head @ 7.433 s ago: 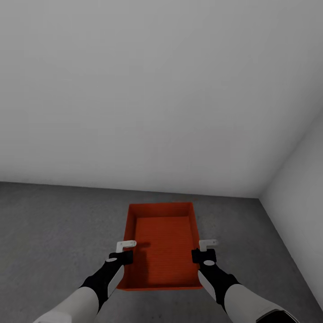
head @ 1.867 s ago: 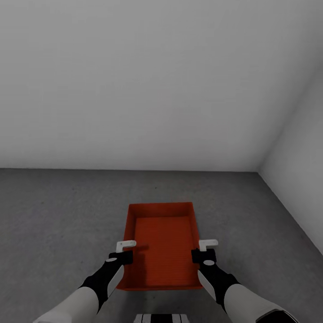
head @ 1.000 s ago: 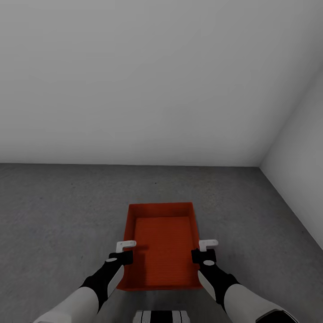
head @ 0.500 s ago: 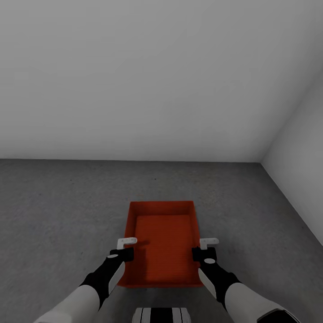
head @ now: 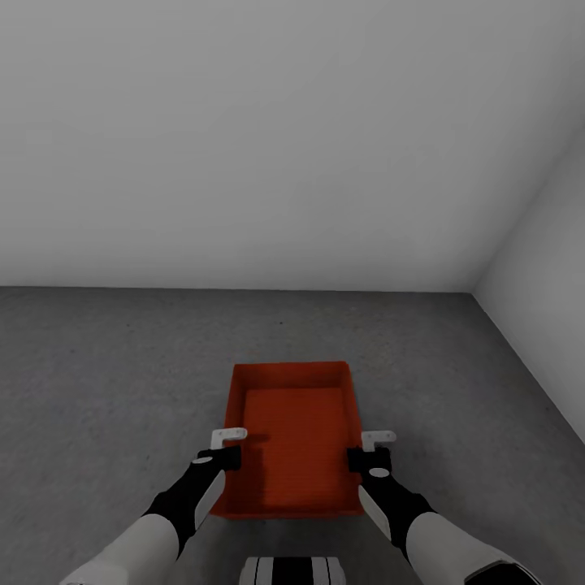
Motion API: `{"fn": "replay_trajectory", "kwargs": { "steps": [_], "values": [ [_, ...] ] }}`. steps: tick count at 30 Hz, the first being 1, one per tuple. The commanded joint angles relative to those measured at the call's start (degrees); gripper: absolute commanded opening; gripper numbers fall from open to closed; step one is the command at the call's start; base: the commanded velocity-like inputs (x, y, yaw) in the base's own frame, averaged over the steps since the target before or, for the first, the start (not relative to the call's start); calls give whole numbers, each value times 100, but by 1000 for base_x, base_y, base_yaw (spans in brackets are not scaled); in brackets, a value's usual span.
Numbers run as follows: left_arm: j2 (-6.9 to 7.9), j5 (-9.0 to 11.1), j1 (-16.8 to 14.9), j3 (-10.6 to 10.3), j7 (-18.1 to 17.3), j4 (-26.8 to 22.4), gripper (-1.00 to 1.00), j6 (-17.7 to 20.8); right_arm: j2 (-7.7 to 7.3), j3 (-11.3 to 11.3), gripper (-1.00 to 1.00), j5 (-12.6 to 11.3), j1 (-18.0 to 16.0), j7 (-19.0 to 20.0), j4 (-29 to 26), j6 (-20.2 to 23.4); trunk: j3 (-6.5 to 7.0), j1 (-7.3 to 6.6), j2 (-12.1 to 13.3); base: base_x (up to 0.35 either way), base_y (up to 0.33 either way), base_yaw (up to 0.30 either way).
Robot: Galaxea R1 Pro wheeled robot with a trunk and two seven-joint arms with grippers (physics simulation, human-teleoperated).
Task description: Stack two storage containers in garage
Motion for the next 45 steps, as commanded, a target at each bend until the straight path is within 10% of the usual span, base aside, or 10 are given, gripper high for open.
{"fn": "replay_trajectory", "kwargs": {
  "steps": [1,30,45],
  "values": [
    [0,68,18,-48,53,383,100,-353,1,39,100,-55,-4,-27,5,-23,-5,4,-1,0,0,0],
    [-4,68,18,-43,42,336,100,-335,-3,39,100,-42,-4,1,0,15,-5,4,-1,0,0,0],
    [4,71,20,-43,42,325,100,-339,-3,39,100,-45,-4,-20,0,16,327,-35,19,0,0,0]
  ]
}}
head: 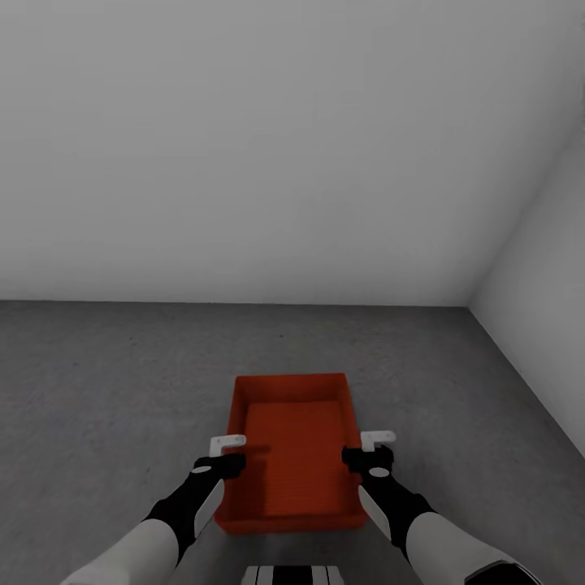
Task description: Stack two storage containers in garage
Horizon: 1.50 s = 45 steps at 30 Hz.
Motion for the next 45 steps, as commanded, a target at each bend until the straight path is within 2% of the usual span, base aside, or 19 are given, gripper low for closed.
{"fn": "replay_trajectory", "kwargs": {
  "steps": [1,5,31,36,45],
  "values": [
    [3,58,-1,-38,39,-12,100,29,-2,46,100,-62,-4,-32,3,-22,19,-3,0,0,0,0],
    [3,56,0,-38,39,-13,100,29,-2,46,100,-63,-4,-35,3,-19,107,-14,5,0,0,0],
    [32,65,-4,-24,30,-16,100,24,-6,46,100,-58,-4,-32,2,-22,574,-584,1048,0,0,0],
    [50,140,-4,-14,36,-9,100,39,-17,48,100,-48,-4,-29,-1,-22,664,-694,1248,0,0,0],
    [192,285,-5,-11,34,-4,100,45,-47,49,100,-31,-4,-35,-7,-58,825,-892,1609,0,0,0]
  ]
}}
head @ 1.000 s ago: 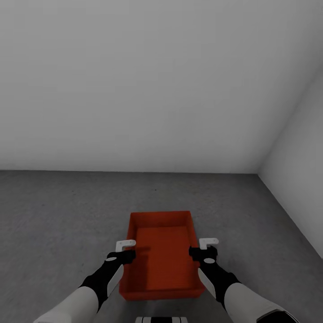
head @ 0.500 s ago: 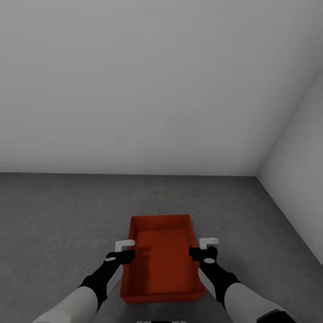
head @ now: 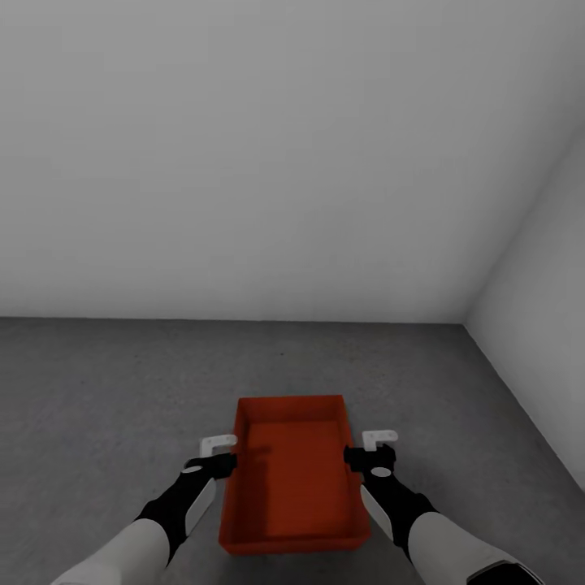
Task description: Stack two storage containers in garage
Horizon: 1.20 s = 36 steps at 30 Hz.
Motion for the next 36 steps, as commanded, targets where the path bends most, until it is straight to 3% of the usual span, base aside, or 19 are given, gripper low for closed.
{"fn": "replay_trajectory", "kwargs": {
  "steps": [1,10,36],
  "values": [
    [24,67,0,-35,37,-12,100,28,-7,44,100,-61,-4,-31,6,-32,14,-23,40,0,0,0],
    [129,139,0,-35,34,-4,100,30,-8,50,100,-61,-4,-31,5,-42,176,-221,401,0,0,0],
    [140,188,2,-35,34,23,100,31,84,79,100,-63,-4,22,39,8,642,-792,1444,0,0,0]
  ]
}}
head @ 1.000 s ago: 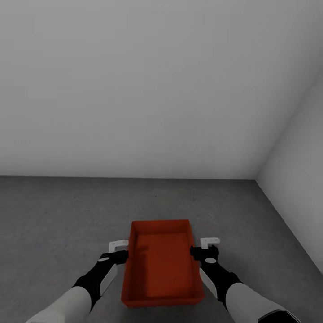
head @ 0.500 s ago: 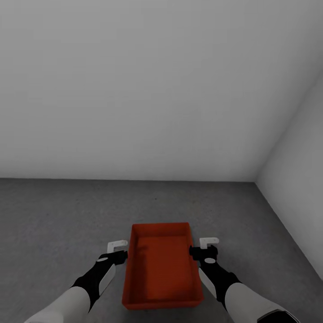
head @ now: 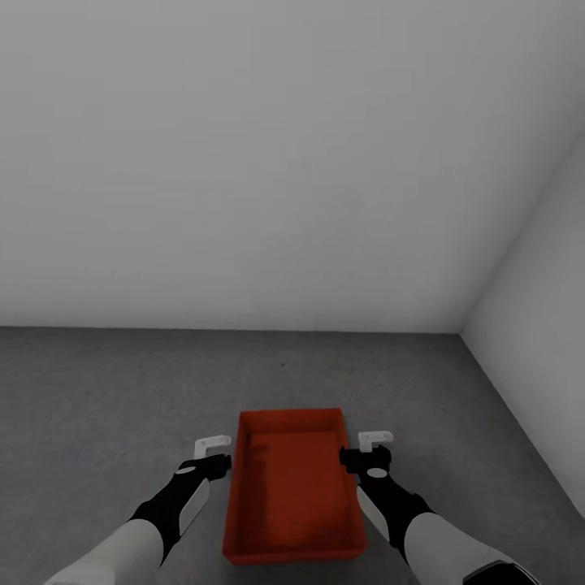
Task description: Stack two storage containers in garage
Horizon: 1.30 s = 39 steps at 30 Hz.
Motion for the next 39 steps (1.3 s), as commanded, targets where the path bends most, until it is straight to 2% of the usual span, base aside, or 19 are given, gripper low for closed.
{"fn": "replay_trajectory", "kwargs": {
  "steps": [1,39],
  "values": [
    [3,52,0,-35,38,-12,100,29,-3,46,100,-61,-4,-29,4,-22,14,-23,40,0,0,0],
    [-6,61,-1,-44,38,-10,100,29,-23,44,100,-44,-4,-22,43,-21,696,-858,1564,0,0,0]
  ]
}}
